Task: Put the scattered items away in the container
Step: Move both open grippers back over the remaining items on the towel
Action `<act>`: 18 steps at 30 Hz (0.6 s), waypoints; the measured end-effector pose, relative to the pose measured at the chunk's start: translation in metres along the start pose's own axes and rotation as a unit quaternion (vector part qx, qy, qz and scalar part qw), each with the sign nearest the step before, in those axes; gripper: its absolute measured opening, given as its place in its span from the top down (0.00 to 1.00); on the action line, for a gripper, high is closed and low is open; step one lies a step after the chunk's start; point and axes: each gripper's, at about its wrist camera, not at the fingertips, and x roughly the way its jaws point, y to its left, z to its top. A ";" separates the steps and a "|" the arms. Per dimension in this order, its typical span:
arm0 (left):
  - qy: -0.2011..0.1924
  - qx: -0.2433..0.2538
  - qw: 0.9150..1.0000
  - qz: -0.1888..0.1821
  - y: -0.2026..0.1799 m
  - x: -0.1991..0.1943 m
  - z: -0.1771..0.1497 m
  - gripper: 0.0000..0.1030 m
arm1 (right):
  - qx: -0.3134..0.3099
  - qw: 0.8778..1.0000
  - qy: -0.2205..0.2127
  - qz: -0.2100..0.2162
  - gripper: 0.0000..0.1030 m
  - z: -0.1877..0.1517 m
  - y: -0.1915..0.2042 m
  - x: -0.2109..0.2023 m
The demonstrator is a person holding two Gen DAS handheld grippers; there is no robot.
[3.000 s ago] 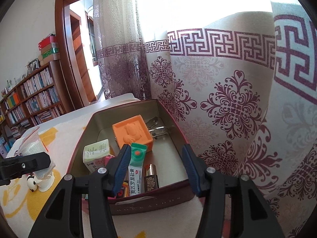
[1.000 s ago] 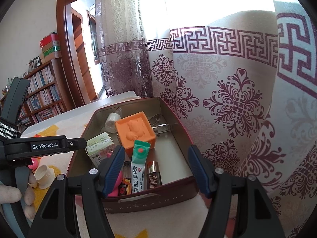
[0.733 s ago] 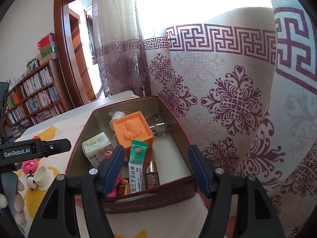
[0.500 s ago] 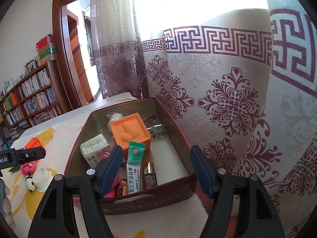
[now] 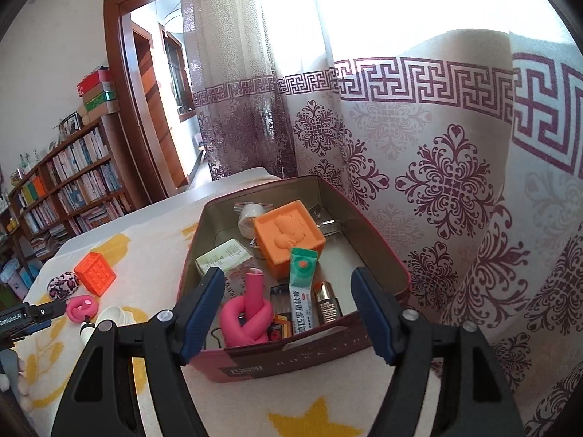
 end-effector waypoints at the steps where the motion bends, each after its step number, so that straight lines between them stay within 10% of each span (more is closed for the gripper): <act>1: 0.001 -0.006 1.000 0.001 0.006 0.000 -0.001 0.19 | -0.010 1.000 0.000 0.011 0.27 0.000 0.011 -0.003; 18: 0.023 -0.044 0.999 -0.020 0.045 0.004 -0.015 0.19 | -0.097 0.966 0.152 0.186 0.23 -0.026 0.147 0.059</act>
